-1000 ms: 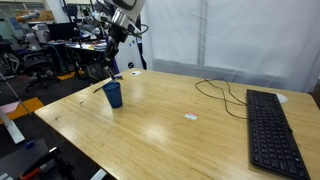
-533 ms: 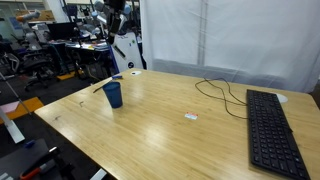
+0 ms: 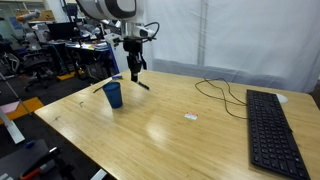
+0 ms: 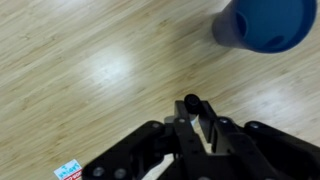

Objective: Remove the marker from the cup and put it on the table

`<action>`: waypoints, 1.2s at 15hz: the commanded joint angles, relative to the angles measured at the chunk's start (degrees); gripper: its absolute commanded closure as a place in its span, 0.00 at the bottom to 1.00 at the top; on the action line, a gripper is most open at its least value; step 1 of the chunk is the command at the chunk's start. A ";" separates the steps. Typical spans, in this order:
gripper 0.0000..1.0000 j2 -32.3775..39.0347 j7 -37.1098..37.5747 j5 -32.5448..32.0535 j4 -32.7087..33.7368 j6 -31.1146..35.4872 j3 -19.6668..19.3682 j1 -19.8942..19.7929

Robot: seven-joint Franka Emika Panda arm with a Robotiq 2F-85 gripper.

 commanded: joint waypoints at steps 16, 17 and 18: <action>0.95 8.75 -0.37 1.43 -7.32 18.71 0.61 2.55; 0.95 8.77 -0.62 1.84 -7.36 18.59 0.62 2.16; 0.95 8.87 -1.31 2.48 -7.33 18.62 0.98 1.54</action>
